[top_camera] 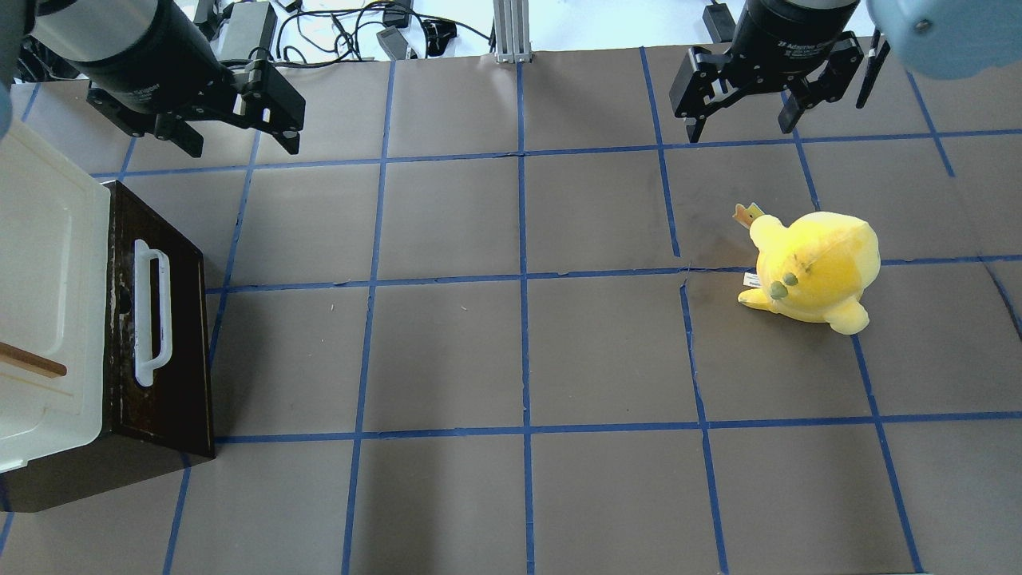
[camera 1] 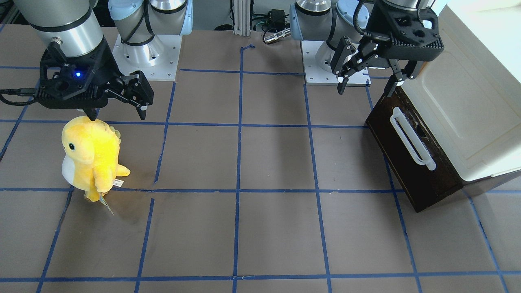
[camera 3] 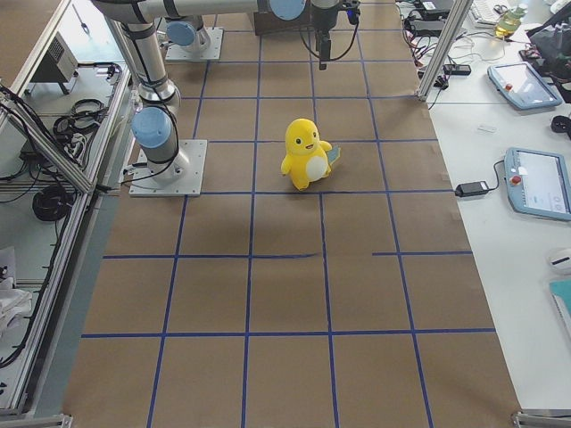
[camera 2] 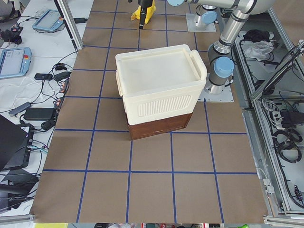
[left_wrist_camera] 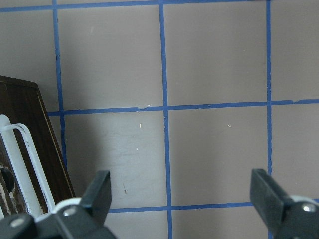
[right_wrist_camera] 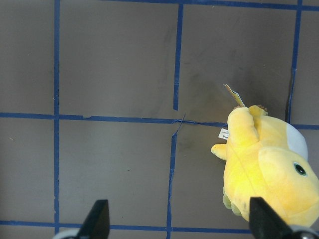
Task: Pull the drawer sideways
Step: 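Move the left gripper down toward the white handle of the wooden drawer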
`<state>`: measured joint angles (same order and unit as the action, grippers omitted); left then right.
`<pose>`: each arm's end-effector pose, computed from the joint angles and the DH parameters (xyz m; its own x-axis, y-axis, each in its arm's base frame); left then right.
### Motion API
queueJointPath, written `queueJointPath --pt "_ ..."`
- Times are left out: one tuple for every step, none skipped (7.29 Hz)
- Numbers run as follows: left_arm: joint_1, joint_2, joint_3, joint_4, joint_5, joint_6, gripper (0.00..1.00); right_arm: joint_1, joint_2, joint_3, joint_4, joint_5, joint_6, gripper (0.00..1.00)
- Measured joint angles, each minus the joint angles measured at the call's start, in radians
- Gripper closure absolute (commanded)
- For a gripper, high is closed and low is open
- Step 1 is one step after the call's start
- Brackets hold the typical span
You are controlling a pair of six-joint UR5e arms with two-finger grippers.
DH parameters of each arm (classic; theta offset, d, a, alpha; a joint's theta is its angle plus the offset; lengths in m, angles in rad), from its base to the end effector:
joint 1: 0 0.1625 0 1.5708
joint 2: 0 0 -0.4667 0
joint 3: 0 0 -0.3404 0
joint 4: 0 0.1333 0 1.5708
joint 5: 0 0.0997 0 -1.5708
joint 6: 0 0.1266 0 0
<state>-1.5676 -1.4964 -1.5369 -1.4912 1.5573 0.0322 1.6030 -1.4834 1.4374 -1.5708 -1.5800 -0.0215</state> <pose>-0.1336 -0.4257 0.5590 -0.9995 0.0309 0.0072 0.0291 0.9819 -0.1871 0.1477 -0.4817 0.5212 -0.9985 -0.0532 0.0102 -0.0536 0.9975 -0.0458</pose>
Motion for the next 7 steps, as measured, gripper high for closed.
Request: queueJointPath --pt "0.0 -0.002 0.0 0.001 0.001 0.0 0.0 0.0 0.0 0.0 0.0 0.0 0.0 0.0" --pt "0.0 -0.006 0.0 0.002 0.001 0.0 0.0 0.0 0.0 0.0 0.0 0.0 0.0 0.0" --pt "0.0 -0.011 0.0 0.003 0.001 -0.001 0.0 0.0 0.0 0.0 0.0 0.0 0.0 0.0" --pt "0.0 -0.016 0.001 0.001 0.0 -0.006 0.0 0.0 0.0 0.0 0.0 0.0 -0.001 0.0" --pt "0.0 -0.023 0.003 -0.001 0.001 -0.017 0.0 0.0 0.0 0.0 0.0 0.0 0.0 0.0" --pt "-0.003 -0.03 0.004 -0.011 0.023 -0.05 0.0 0.0 0.0 0.0 0.0 0.0 0.0 0.0" --pt "-0.01 -0.037 0.003 -0.027 0.066 -0.121 0.0 0.0 0.0 0.0 0.0 0.0 0.0 0.0"
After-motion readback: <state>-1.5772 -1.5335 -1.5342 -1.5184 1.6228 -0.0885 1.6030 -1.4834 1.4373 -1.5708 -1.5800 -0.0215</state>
